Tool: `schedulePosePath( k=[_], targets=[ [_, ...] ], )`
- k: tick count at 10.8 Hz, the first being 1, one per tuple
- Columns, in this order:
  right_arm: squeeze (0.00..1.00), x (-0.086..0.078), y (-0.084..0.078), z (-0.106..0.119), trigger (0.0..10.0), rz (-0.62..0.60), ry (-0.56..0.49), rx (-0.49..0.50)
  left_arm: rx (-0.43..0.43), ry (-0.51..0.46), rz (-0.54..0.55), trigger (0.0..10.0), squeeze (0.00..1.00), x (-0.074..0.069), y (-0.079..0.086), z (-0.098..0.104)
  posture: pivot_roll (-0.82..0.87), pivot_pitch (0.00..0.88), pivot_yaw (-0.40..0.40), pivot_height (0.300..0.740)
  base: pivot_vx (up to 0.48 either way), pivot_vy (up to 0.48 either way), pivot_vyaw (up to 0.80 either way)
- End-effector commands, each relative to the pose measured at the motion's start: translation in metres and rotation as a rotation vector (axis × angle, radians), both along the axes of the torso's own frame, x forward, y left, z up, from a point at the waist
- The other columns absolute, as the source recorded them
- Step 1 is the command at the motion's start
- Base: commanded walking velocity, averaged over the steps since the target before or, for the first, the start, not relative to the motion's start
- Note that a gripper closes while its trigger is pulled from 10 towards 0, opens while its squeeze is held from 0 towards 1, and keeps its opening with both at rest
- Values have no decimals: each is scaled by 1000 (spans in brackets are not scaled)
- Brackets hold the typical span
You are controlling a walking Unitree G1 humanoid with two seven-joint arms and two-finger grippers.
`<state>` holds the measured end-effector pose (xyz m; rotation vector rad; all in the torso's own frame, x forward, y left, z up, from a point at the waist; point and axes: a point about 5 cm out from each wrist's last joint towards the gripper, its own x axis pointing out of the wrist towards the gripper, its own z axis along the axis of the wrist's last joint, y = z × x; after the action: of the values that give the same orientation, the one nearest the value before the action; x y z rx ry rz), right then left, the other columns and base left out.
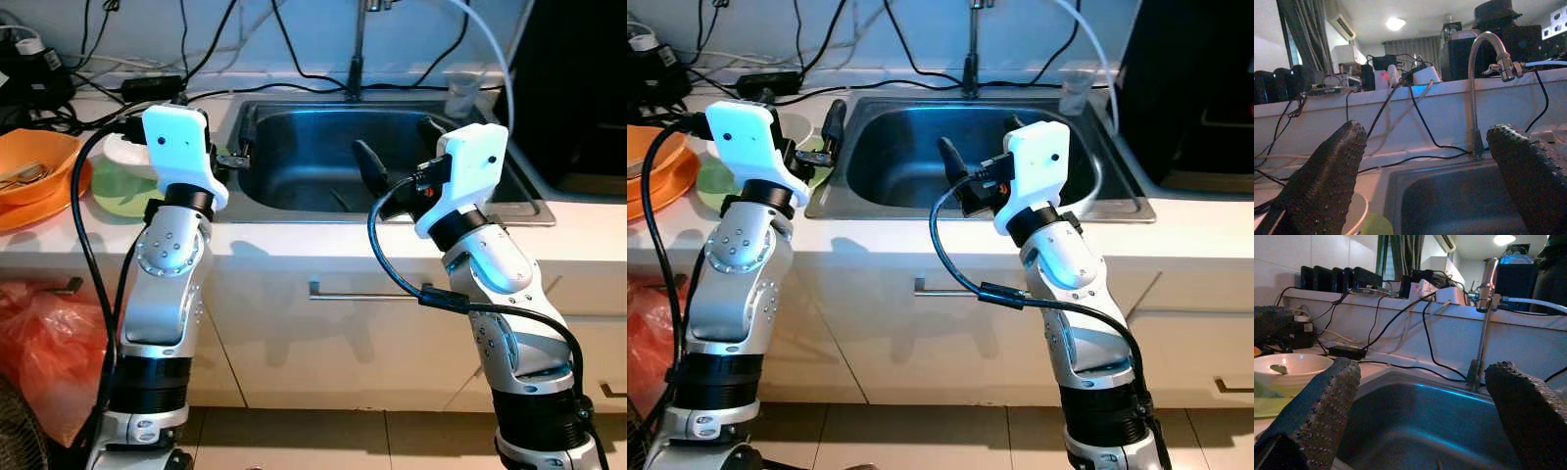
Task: Kitchen organization
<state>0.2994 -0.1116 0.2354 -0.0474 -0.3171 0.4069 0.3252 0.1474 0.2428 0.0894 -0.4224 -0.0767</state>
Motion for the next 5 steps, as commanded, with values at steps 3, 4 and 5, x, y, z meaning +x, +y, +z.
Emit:
schedulePosePath(
  k=[3, 4, 5],
  targets=[
    [0, -1, 0, 20, 10000, -8, -80, 10, -1, -82, 33, 10000, 0, 3, 5, 25, -12, 0, 41, 740, 316, 0, 0],
    [0, -1, 1, 26, 10000, -3, -100, 13, -2, -101, 31, 10000, 0, 2, 4, 30, -12, 0, 40, 740, 330, 0, 0],
    [0, -2, 3, 30, 10000, 5, -117, 9, -2, -109, 29, 10000, 0, 2, 4, 32, -12, 0, 40, 740, 337, 0, 0]
  ],
)
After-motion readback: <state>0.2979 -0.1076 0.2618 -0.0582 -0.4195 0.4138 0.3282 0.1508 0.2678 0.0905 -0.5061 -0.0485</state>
